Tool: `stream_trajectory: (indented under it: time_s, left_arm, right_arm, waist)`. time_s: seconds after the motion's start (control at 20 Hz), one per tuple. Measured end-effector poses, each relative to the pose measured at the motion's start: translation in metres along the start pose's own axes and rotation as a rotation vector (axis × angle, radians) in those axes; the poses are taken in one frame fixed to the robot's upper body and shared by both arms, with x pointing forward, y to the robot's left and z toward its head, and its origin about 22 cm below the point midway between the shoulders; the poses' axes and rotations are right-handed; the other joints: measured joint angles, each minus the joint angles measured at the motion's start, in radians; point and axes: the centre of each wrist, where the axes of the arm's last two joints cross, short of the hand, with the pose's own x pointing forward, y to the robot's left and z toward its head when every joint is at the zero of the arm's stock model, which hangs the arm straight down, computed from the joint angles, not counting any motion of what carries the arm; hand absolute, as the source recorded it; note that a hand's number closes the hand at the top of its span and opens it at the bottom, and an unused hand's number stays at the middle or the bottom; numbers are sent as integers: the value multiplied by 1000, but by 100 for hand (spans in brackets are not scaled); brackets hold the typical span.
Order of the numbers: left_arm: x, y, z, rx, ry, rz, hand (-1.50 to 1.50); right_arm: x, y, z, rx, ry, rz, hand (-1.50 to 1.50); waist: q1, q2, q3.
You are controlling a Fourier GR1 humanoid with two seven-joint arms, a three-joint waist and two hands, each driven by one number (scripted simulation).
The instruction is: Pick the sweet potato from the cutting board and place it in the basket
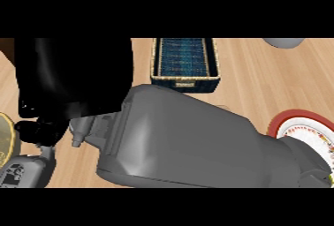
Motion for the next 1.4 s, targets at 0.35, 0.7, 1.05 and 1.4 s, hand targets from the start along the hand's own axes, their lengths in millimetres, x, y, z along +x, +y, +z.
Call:
stream_trajectory:
  time_s: [0.35,0.7,1.05,1.4]
  left_arm:
    - [4,-7,0,-6,-12,0,0]
    - [6,-7,-2,-4,-11,-4,0]
    - [6,-7,-4,-8,-18,-11,0]
    - [9,-5,0,-7,-14,-5,0]
  right_arm:
    - [-8,-10,-53,-139,98,21,150]
    - [-44,-37,-102,-264,205,19,150]
    - [-91,-41,-124,-265,279,28,150]
    - [-147,-38,-131,-277,291,39,150]
  waist:
    - [9,4,0]
    - [10,8,0]
    - [9,9,1]
    - [12,9,1]
